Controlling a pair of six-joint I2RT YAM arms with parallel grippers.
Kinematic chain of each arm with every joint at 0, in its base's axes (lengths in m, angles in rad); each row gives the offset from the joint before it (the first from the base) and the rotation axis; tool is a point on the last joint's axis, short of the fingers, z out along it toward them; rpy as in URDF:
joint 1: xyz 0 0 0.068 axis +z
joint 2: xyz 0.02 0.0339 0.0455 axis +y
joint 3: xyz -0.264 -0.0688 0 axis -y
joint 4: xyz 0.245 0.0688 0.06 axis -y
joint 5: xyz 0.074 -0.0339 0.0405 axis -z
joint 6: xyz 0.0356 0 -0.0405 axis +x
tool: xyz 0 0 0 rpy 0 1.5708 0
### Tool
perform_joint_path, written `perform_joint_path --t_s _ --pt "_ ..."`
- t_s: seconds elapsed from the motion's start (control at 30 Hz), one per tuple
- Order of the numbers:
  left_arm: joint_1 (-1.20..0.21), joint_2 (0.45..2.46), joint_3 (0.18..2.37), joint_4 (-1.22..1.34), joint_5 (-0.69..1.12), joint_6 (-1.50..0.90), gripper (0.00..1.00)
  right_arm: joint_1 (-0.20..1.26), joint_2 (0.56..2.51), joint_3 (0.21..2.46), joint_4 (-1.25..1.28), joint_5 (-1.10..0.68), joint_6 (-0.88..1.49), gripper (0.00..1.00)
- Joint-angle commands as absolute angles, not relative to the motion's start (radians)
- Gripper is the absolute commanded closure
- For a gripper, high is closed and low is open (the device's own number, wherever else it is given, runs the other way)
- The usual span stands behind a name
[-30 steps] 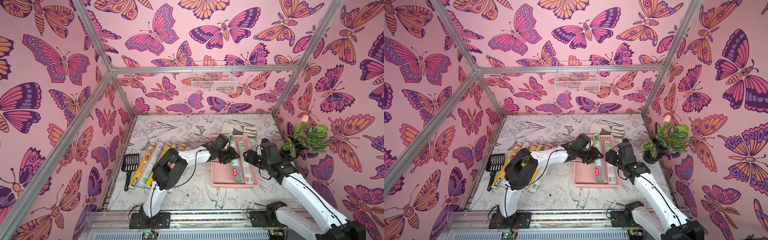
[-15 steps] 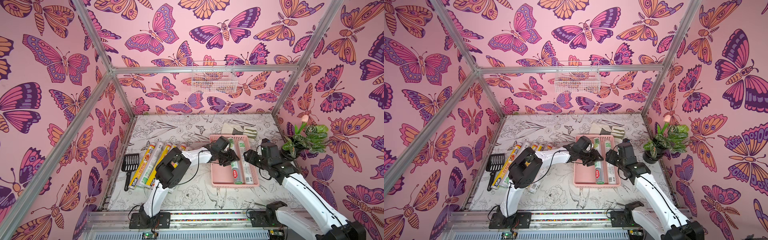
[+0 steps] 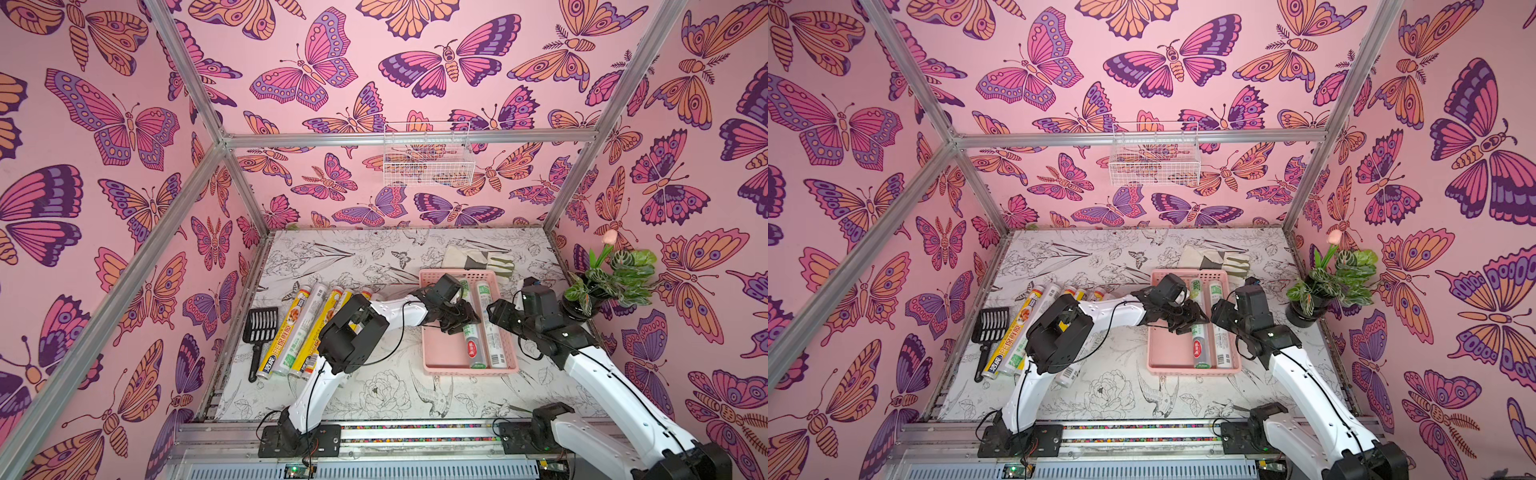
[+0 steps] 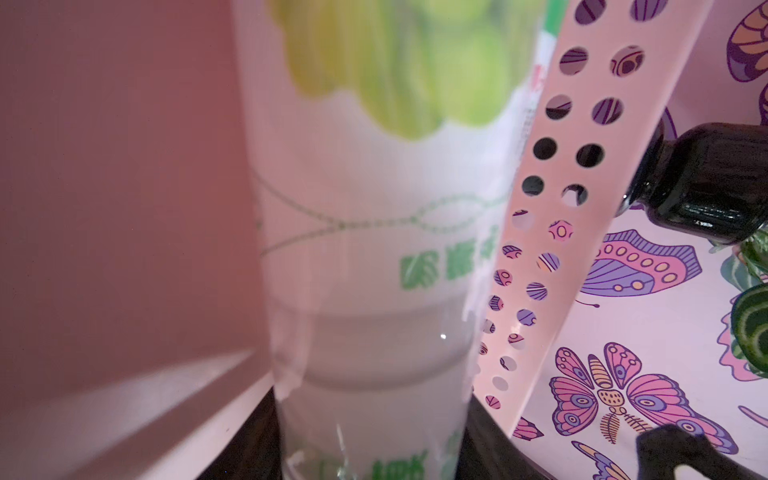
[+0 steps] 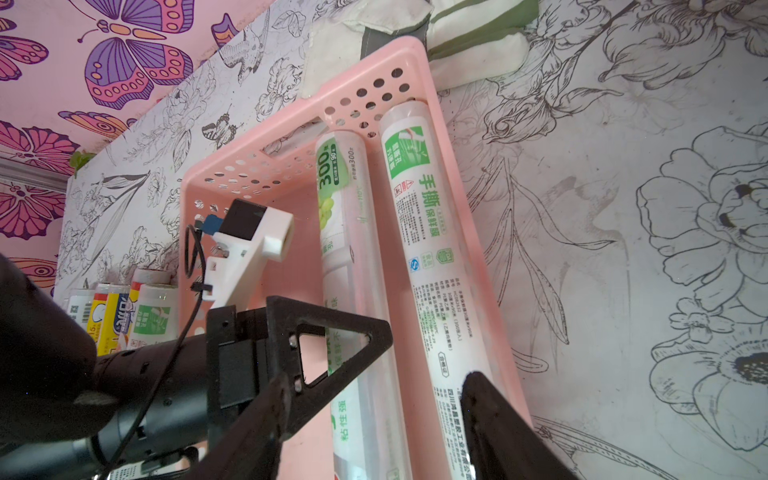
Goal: Put the plastic wrap into the basket
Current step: Place the plastic wrap in the basket.
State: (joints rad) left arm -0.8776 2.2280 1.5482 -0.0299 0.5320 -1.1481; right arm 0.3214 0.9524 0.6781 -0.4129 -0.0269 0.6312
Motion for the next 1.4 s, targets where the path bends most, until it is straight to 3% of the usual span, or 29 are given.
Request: perform_joint_path --t_s 0.0,0.47,0.77,0.9,1.03,1.37 --pt "-0.881 2.227 1.573 0.013 0.565 -1.142 0.42 0.314 0.943 0.67 -0.432 -0.013 0.626 0.31" --pt "-0.881 2.16 1.544 -0.037 0.547 -1.078 0.37 0.314 0.943 0.677 -0.417 -0.031 0.634 0.31" --pt "-0.849 1.905 1.419 -0.154 0.362 -0.781 0.39 0.313 0.926 0.683 -0.266 -0.2 0.629 0.32" --pt "-0.846 1.745 1.296 -0.203 0.176 -0.633 0.41 0.331 0.988 0.703 -0.161 -0.338 0.667 0.36" --pt "-0.826 1.579 1.133 -0.256 -0.004 -0.557 0.43 0.422 1.095 0.783 -0.174 -0.32 0.626 0.38" --pt "-0.736 1.14 0.75 -0.39 -0.188 -0.589 0.37 0.775 1.375 1.025 -0.292 -0.11 0.449 0.41"
